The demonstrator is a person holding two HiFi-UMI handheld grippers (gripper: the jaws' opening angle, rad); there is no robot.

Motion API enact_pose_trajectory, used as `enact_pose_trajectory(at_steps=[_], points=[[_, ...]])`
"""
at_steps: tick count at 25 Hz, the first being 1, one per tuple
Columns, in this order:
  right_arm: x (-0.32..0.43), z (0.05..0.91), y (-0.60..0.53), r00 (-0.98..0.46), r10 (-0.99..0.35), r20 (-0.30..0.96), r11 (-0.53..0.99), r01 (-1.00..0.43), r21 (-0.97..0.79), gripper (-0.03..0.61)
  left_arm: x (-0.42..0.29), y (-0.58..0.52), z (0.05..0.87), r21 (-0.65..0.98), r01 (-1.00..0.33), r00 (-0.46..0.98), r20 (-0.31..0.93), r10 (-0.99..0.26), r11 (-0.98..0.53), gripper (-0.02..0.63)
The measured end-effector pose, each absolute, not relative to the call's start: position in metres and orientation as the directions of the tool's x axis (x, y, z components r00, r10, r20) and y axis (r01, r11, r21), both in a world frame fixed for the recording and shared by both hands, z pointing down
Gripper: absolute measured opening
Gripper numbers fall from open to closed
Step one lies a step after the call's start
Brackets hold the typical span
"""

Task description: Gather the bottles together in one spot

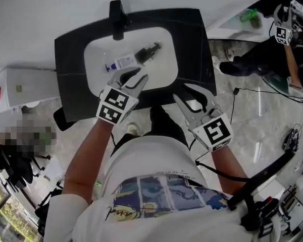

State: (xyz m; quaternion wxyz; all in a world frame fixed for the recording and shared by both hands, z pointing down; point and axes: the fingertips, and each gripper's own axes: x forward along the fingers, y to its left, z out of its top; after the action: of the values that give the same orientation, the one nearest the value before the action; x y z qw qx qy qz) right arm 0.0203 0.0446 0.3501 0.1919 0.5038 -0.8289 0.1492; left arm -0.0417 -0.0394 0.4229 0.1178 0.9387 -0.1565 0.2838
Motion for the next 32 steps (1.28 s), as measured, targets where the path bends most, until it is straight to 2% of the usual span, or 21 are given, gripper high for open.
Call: enact_pose_trajectory(at_steps=[11, 20, 32], points=[[0.092, 0.369, 0.014, -0.416, -0.767, 0.488, 0.418, -0.902, -0.111, 0.121, 0.018, -0.111, 0.546, 0.057, -0.321, 0.599, 0.786, -0.156, -0.945, 0.133], [0.127, 0.392, -0.003, -0.405, -0.758, 0.511, 0.380, -0.911, -0.158, 0.121, 0.050, -0.137, 0.616, 0.043, -0.233, 0.465, 0.882, -0.073, -0.972, 0.145], [0.153, 0.417, -0.007, -0.410, -0.735, 0.541, 0.357, -0.911, -0.205, 0.121, 0.063, -0.150, 0.674, 0.078, -0.197, 0.330, 0.944, 0.009, -0.977, 0.153]])
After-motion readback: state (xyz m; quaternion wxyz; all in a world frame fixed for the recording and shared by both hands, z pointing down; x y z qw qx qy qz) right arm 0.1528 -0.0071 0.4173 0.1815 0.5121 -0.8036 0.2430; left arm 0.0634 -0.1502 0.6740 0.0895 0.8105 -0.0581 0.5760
